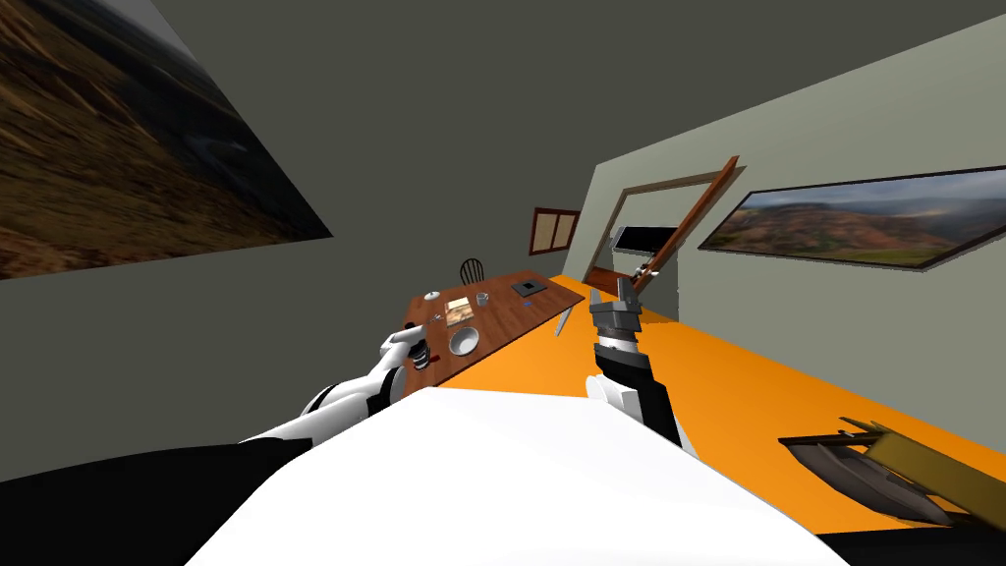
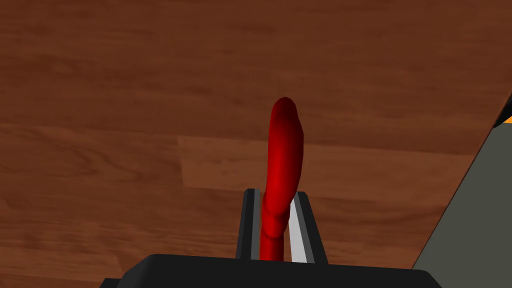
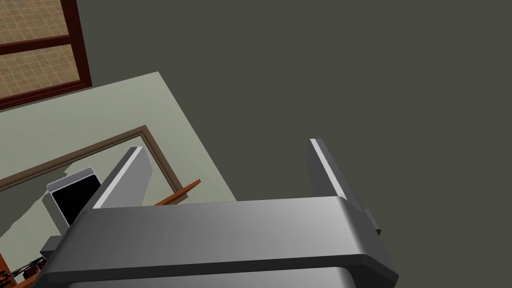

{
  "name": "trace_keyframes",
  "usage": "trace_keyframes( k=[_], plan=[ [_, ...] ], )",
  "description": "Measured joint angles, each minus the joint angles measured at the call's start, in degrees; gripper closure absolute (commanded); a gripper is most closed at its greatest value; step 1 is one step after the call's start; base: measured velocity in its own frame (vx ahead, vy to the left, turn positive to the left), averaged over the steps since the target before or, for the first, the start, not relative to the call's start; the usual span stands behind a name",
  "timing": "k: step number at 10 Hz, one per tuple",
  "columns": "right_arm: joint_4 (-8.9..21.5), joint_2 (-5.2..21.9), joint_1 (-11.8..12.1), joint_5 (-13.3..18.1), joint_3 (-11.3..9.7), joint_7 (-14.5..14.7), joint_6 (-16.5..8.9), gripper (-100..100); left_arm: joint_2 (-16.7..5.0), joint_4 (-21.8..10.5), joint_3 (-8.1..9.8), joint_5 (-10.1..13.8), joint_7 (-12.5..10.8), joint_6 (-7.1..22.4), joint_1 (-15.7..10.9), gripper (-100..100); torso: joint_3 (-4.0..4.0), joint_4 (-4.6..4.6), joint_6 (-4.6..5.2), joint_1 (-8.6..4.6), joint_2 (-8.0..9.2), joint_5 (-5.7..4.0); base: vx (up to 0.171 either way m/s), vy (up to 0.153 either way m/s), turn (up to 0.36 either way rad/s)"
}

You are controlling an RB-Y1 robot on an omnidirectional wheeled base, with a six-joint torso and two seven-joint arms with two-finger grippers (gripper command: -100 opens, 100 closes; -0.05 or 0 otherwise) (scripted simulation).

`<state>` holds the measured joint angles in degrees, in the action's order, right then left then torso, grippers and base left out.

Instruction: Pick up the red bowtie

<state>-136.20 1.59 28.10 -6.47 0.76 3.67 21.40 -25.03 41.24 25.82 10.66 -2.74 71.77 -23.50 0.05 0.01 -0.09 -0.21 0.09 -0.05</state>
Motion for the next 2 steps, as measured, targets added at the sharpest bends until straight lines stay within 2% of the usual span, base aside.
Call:
trace_keyframes(
  k=[1, 2],
  plan=[
    [0.00, 0.00, 0.00, 0.00, 0.00, 0.00, 0.00, 0, -0.33, 0.46, 0.11, -0.02, 0.17, 1.01, -0.36, 100, 0.01, 0.00, 0.02, -0.02, 0.01, 0.00, -0.006, -0.019, 0.005],
    [0.00, 0.00, 0.00, 0.00, 0.00, 0.00, 0.00, 0, -0.37, 0.52, 0.12, -0.03, 0.20, 1.22, -0.42, 0, -0.01, -0.01, 0.01, 0.06, -0.01, 0.03, 0.000, 0.000, 0.000]
  ],
)
